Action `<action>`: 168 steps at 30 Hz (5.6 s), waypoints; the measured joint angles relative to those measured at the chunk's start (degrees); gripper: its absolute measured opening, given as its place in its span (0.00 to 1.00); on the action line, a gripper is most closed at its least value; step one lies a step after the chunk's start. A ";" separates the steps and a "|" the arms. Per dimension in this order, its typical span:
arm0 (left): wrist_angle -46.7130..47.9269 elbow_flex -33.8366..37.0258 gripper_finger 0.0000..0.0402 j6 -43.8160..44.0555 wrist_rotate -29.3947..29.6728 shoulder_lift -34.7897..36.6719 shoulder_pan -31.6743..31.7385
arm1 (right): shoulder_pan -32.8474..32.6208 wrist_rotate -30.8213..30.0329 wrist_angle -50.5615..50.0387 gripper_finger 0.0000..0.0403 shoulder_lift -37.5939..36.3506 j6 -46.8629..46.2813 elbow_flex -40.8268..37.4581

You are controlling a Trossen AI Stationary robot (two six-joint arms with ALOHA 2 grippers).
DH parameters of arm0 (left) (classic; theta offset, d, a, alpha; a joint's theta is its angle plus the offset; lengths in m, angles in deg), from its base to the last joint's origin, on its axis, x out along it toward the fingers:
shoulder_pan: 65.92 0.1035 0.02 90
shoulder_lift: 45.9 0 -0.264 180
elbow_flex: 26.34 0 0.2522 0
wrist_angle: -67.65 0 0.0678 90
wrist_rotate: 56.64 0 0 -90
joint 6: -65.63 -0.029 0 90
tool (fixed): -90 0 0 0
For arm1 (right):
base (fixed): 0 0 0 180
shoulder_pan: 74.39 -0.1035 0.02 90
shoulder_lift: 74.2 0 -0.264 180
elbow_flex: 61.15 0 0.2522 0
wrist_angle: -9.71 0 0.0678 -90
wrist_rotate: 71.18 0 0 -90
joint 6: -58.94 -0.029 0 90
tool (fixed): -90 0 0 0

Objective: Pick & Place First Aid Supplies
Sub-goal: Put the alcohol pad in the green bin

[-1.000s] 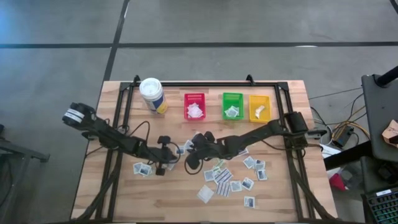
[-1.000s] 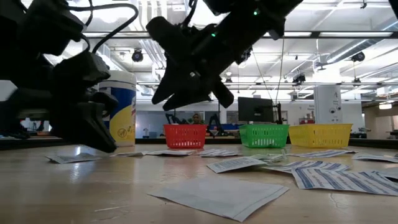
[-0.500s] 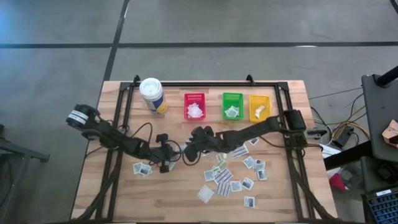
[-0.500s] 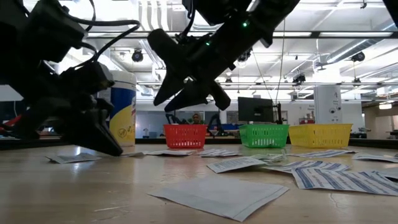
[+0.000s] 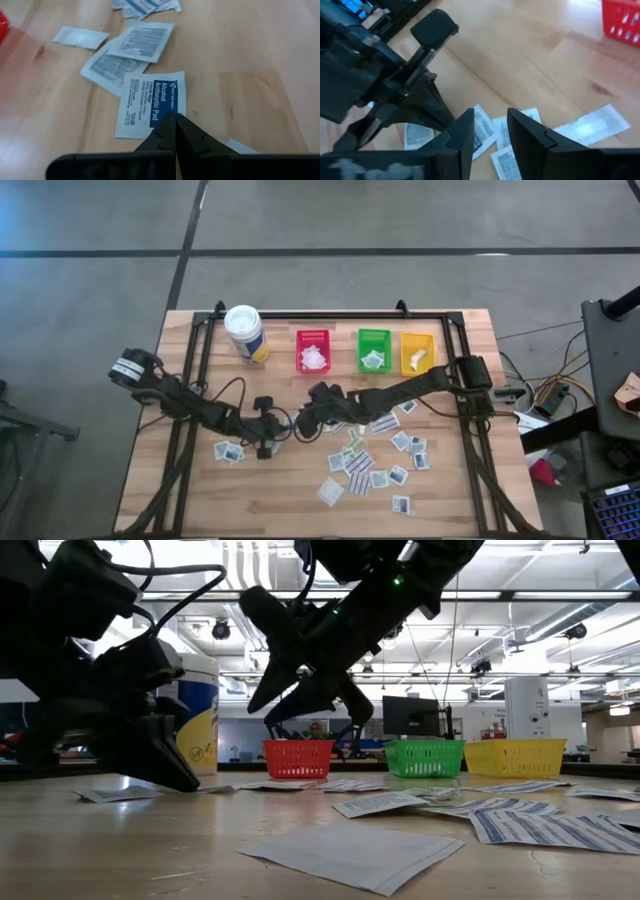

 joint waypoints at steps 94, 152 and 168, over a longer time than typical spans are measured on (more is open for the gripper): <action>-6.41 0.11 0.00 -7.76 -8.84 -1.85 3.02 | -1.30 10.11 4.85 0.23 10.34 -15.37 3.08; -4.61 0.00 0.00 -6.84 -6.35 23.74 9.31 | -0.12 -2.33 -20.30 0.02 -12.99 15.66 -1.52; -0.21 -0.03 0.00 -11.45 -29.79 26.00 33.12 | 11.55 -4.56 -7.61 0.02 -31.91 16.70 -25.82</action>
